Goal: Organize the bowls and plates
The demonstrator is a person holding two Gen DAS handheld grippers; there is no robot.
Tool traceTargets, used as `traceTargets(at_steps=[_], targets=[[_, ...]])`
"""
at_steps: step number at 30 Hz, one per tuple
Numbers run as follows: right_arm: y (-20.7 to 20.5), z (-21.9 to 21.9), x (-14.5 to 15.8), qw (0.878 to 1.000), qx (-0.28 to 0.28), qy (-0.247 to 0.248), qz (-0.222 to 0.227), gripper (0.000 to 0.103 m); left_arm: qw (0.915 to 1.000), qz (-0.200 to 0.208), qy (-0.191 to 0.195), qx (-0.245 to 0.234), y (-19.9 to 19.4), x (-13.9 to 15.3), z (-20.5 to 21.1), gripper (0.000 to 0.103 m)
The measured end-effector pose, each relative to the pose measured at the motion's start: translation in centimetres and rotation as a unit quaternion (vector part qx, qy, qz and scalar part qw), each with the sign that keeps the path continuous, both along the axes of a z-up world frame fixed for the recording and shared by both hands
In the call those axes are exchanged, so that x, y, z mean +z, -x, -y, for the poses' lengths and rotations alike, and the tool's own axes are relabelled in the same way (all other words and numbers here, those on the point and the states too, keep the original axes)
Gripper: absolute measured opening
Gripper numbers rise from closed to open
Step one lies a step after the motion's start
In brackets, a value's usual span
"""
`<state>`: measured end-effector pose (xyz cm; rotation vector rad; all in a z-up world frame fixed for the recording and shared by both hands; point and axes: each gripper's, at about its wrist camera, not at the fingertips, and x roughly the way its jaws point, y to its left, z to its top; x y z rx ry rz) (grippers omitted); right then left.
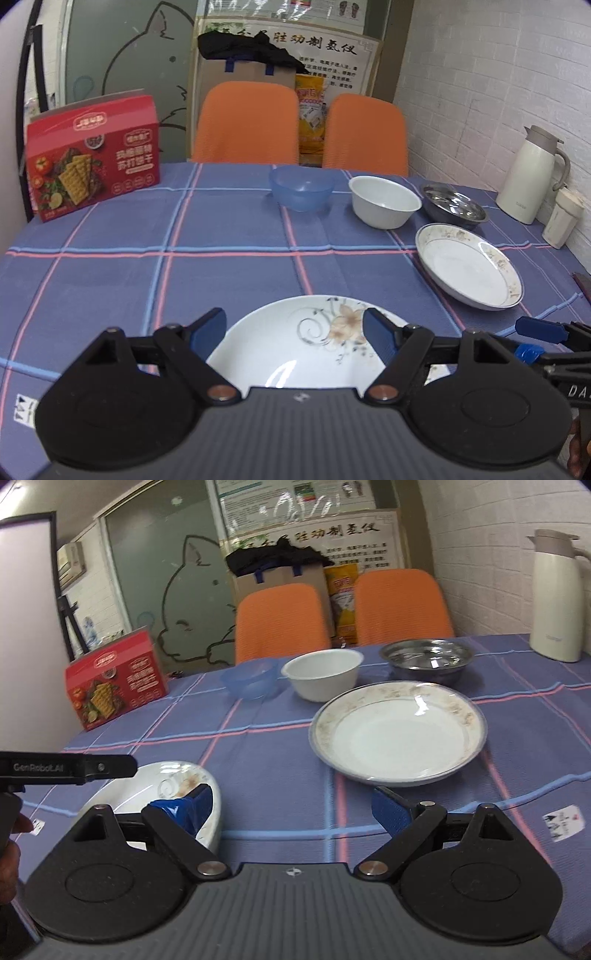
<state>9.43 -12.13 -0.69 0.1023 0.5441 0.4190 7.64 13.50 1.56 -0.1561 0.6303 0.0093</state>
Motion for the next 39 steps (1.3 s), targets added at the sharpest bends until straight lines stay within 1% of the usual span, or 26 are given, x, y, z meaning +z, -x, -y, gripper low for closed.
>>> traceTargets(at_steps=[3,5,8,11,15,18,20,22,23,25,27,29,32,37,38,39], targets=[[-2.0,2.8,0.4,0.999,-0.049,0.011,-0.002,0.080,0.9989,-0.008,0.024,-0.040,-2.4,0.7,1.6,0.076],[-3.6,4.3,0.3,0.997,-0.075,0.018,-0.011,0.080,0.9958,-0.017,0.047,-0.077,-4.6,1.0,3.0,0.076],[-6.2,6.1,-0.3,0.995,-0.096,0.010,-0.023,0.081,0.9909,-0.036,0.055,-0.117,-8.4,1.1,5.5,0.076],[-8.7,6.7,-1.2,0.994,-0.101,0.014,-0.041,0.081,0.9868,-0.067,0.061,-0.134,-12.6,0.3,7.9,0.076],[-10.8,6.6,-2.2,0.994,-0.088,0.025,-0.057,0.081,0.9807,-0.112,0.076,-0.140,-17.8,-1.4,10.3,0.076],[-11.8,6.3,-2.6,0.995,-0.073,0.029,-0.064,0.081,0.9791,-0.131,0.064,-0.141,-20.1,-2.5,11.9,0.076],[-12.3,6.2,-2.8,0.995,-0.064,0.028,-0.069,0.081,0.9786,-0.143,0.055,-0.138,-21.1,-3.2,12.6,0.073],[-12.5,5.9,-3.2,0.995,-0.056,0.028,-0.076,0.081,0.9768,-0.150,0.056,-0.142,-21.5,-3.8,13.1,0.072],[-12.4,5.7,-3.2,0.996,-0.053,0.032,-0.071,0.081,0.9761,-0.154,0.057,-0.143,-21.6,-4.1,13.2,0.071],[-12.3,5.3,-3.3,0.995,-0.051,0.047,-0.066,0.081,0.9776,-0.146,0.041,-0.146,-21.5,-4.2,13.6,0.069],[-12.2,4.9,-3.3,0.995,-0.047,0.061,-0.061,0.082,0.9782,-0.144,0.034,-0.146,-21.6,-4.2,13.8,0.068],[-12.0,4.0,-3.6,0.993,-0.042,0.092,-0.052,0.083,0.9785,-0.142,0.032,-0.145,-21.6,-4.3,13.9,0.067],[-11.9,3.6,-3.7,0.994,-0.035,0.089,-0.043,0.083,0.9800,-0.137,0.027,-0.142,-21.4,-4.4,14.0,0.066],[-11.8,3.6,-3.8,0.995,-0.033,0.086,-0.035,0.083,0.9810,-0.131,0.002,-0.143,-21.1,-4.5,14.8,0.066],[-11.8,3.6,-3.8,0.995,-0.033,0.086,-0.034,0.083,0.9812,-0.130,-0.004,-0.142,-21.0,-4.5,15.0,0.062],[-11.8,3.5,-3.8,0.995,-0.035,0.085,-0.034,0.083,0.9817,-0.128,-0.012,-0.141,-20.9,-4.5,15.1,0.062]])
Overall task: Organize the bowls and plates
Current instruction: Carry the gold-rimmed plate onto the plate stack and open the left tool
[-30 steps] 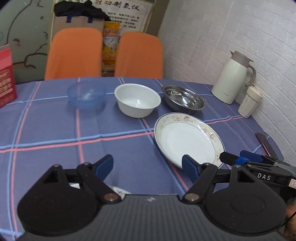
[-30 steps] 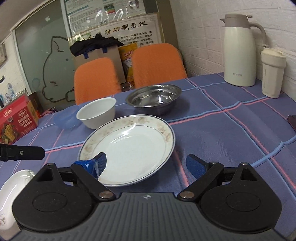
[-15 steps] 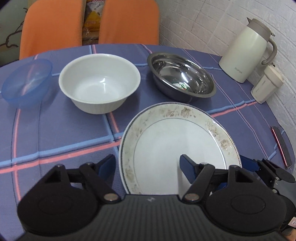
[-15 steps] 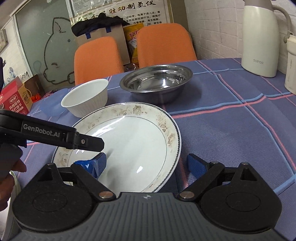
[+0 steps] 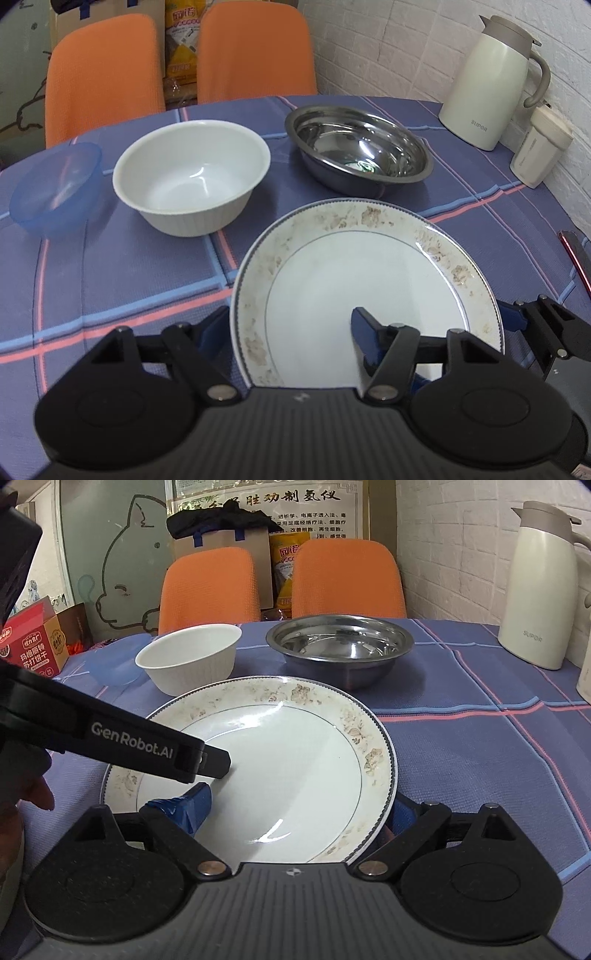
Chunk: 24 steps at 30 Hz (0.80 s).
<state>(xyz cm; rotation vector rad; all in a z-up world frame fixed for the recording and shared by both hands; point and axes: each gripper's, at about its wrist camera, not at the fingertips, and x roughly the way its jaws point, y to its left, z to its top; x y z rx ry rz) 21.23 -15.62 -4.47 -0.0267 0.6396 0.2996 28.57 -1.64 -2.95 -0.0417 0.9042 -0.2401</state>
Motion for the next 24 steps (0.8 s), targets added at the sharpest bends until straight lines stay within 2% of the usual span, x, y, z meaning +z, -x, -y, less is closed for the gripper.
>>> traceTargets(at_steps=[7,13,17,24], targets=[[0.1,-0.2,0.7,0.999,-0.028,-0.031,-0.019,0.083,0.9999,-0.008,0.002,0.007,0.0,0.3,0.1,0.053],[2.0,-1.5,2.1,0.999,-0.026,-0.026,0.001,0.083,0.9998,0.000,0.011,0.015,1.7,1.5,-1.0,0.053],[4.2,-2.8,3.8,0.999,-0.011,-0.031,0.024,0.083,0.9993,0.023,0.013,0.027,4.1,3.4,-2.5,0.053],[9.1,-7.5,5.3,0.997,0.047,-0.044,0.050,0.083,0.9949,0.056,0.014,0.082,11.5,5.9,-8.1,0.053]])
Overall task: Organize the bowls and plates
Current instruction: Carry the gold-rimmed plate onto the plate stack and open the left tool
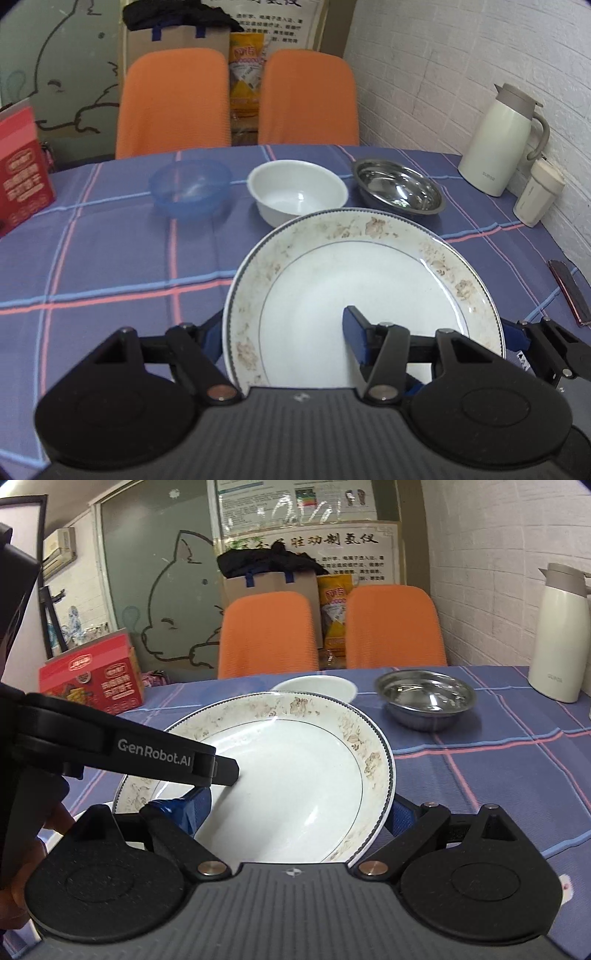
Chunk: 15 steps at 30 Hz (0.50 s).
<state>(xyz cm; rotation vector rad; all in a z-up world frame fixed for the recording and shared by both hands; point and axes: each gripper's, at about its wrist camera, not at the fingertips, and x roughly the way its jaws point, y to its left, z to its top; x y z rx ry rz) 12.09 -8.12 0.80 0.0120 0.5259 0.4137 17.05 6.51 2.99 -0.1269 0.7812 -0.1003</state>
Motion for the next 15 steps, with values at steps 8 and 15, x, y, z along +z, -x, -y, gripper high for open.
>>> traceTargets(at_steps=[8,15], targets=[[4.1,-5.7,-1.4,0.996,0.081,0.003,-0.030,0.083,0.9960,-0.007,-0.019,0.087,8.0,-1.6,-6.2,0.053],[6.2,-7.7,-2.5,0.994,0.094,0.053,-0.019,0.084,0.9946,-0.015,0.007,0.102,10.6,-3.4,-8.3,0.052]])
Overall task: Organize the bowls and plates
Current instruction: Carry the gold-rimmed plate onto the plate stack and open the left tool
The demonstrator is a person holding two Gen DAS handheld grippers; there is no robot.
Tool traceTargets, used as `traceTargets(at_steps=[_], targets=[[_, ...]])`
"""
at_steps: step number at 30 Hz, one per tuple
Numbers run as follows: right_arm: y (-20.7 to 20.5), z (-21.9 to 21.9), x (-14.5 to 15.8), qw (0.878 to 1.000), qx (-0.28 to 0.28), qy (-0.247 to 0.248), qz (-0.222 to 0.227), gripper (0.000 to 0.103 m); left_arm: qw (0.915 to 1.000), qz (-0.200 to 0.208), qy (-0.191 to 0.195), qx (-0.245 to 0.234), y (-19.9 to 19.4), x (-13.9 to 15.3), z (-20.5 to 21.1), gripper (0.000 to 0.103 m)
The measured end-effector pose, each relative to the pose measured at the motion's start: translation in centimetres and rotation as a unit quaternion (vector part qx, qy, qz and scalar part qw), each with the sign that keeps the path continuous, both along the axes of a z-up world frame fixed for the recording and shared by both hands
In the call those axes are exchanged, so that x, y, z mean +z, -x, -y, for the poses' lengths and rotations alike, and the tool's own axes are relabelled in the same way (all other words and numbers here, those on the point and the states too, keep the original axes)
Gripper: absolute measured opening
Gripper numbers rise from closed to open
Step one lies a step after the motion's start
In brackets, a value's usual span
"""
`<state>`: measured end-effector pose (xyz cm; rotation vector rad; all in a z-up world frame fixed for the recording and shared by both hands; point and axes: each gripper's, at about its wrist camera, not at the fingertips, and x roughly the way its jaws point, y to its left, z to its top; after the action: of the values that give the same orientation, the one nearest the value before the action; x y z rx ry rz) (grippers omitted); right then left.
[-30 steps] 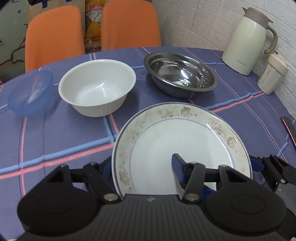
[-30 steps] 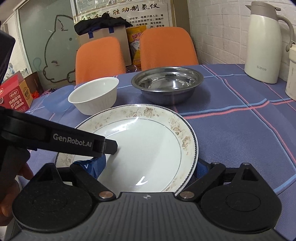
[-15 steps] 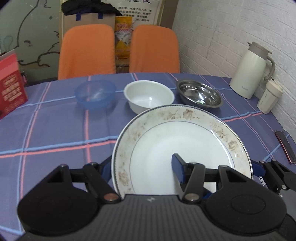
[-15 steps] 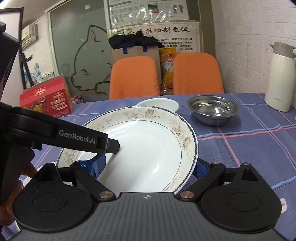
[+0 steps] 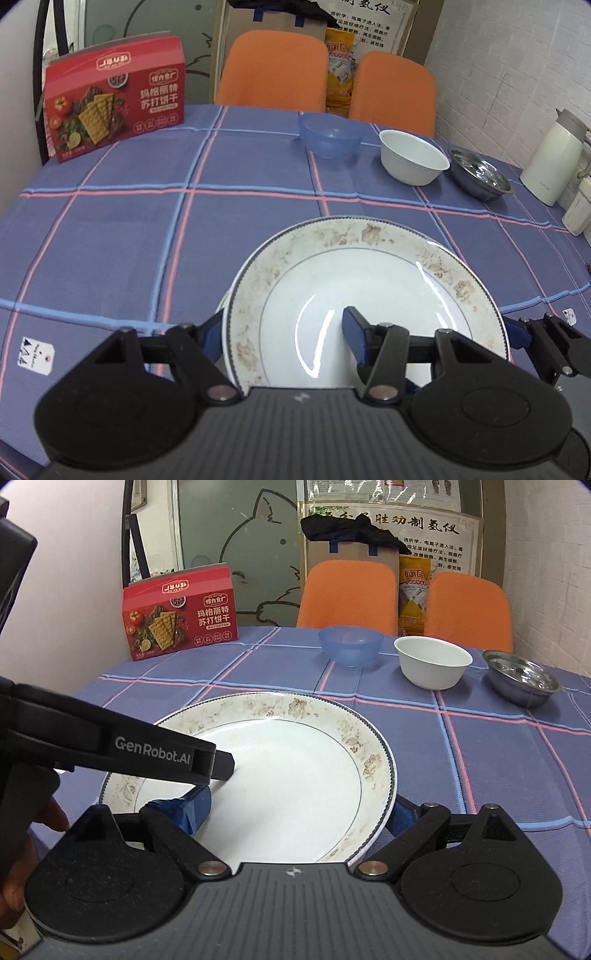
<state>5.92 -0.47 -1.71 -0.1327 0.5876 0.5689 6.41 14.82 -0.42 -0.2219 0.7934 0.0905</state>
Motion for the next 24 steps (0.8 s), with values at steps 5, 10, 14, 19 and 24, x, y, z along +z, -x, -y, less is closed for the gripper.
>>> traceTargets(at_steps=[5,10,14,19,24], targets=[[-0.3,0.4,-0.8,1.000,-0.001,0.000,-0.026,0.084,0.9997,0.006,0.011,-0.019,0.7,-0.7,0.0,0.056],[0.1,0.4,-1.0,1.000,0.010,-0.002,-0.027,0.083,0.9992,0.019,0.031,-0.018,1.1,-0.7,-0.6,0.060],[0.1,1.2,-0.9,0.999,0.016,-0.016,-0.029,0.082,0.9980,0.025,0.053,-0.023,1.8,-0.3,-1.2,0.071],[0.1,1.8,-0.8,1.000,0.010,-0.017,-0.024,0.082,0.9970,0.022,0.063,-0.040,2.7,0.3,-1.8,0.072],[0.1,2.3,-0.8,0.999,0.010,-0.019,-0.027,0.082,0.9982,0.008,0.034,-0.048,3.1,0.6,-1.4,0.072]])
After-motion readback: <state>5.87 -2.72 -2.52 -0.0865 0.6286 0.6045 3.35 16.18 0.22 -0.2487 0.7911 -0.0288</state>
